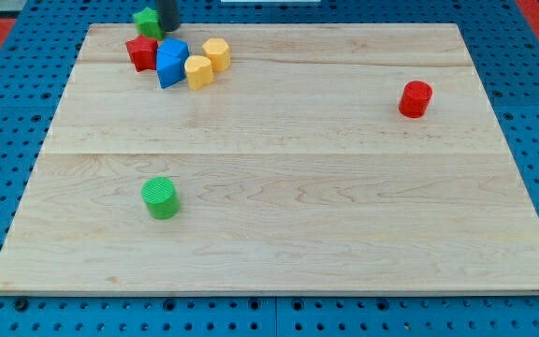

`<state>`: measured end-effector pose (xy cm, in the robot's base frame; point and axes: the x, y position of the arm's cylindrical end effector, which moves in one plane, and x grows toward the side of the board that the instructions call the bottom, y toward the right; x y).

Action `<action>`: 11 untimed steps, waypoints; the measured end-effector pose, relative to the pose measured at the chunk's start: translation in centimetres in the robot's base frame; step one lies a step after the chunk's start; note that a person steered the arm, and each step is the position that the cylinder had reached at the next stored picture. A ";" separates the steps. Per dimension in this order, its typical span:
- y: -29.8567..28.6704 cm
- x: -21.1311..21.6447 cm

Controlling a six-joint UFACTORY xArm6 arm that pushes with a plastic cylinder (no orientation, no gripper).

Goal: Push the green star slightly to the right

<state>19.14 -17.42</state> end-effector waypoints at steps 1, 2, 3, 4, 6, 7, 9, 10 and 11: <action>-3.4 0.9; -4.1 2.2; -4.9 4.2; -10.3 6.1; -12.6 1.2; -12.5 0.2; -8.6 0.5; -1.7 3.6; 0.2 3.1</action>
